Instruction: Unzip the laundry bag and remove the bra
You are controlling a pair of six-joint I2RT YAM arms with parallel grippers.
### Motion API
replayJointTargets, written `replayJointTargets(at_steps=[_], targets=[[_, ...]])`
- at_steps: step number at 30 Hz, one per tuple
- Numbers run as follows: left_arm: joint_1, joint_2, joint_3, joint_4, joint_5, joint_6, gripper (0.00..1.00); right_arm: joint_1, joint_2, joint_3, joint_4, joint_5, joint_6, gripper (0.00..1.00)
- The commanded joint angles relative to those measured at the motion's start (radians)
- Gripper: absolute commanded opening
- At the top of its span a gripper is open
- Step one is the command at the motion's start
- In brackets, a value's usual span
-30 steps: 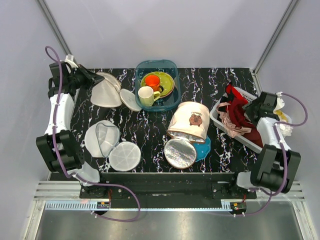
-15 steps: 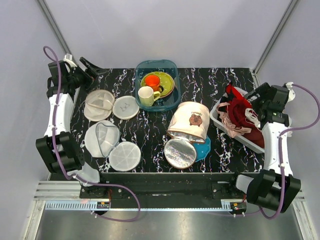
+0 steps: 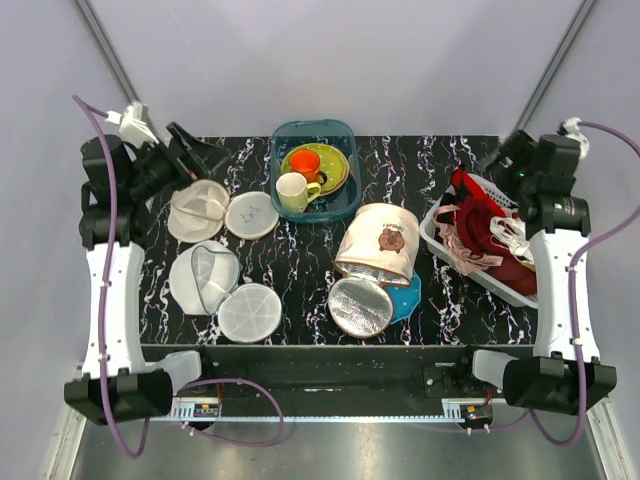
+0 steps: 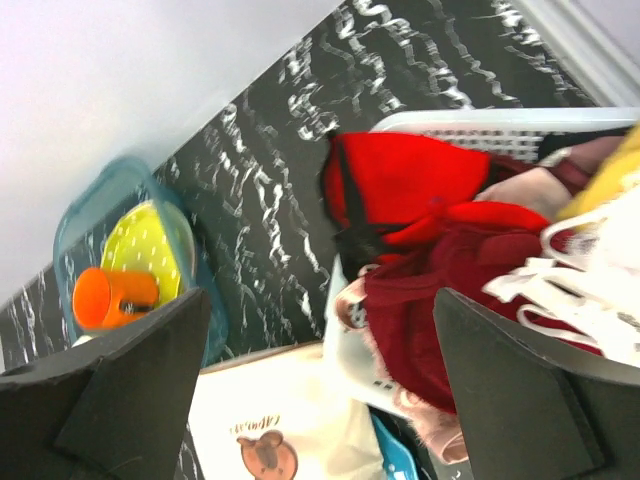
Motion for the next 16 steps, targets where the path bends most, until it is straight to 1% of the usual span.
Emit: replayJointTargets(at_steps=[1, 2, 3, 4, 6, 10, 16], targets=[[-0.076, -0.115, -0.111, 0.001, 0.000, 0.045, 0.99, 0.146, 0.044, 0.106, -0.075, 0.063, -0.084, 1.00], [-0.102, -0.142, -0.143, 0.027, -0.016, 0.042, 0.99, 0.161, 0.062, 0.117, -0.098, 0.064, -0.094, 1.00], [-0.113, -0.169, -0.209, 0.044, -0.017, 0.029, 0.99, 0.190, 0.070, 0.125, -0.107, 0.068, -0.099, 1.00], [-0.128, -0.210, -0.234, 0.054, -0.018, 0.024, 0.99, 0.197, 0.079, 0.129, -0.112, 0.072, -0.104, 1.00], [-0.138, -0.241, -0.290, 0.059, -0.021, 0.027, 0.99, 0.233, 0.082, 0.116, -0.112, 0.078, -0.108, 1.00], [-0.150, -0.279, -0.347, 0.059, -0.007, 0.027, 0.99, 0.237, 0.069, 0.050, -0.104, 0.089, -0.102, 1.00], [-0.155, -0.281, -0.380, 0.056, -0.017, 0.016, 0.99, 0.237, 0.053, 0.017, -0.089, 0.097, -0.091, 1.00]])
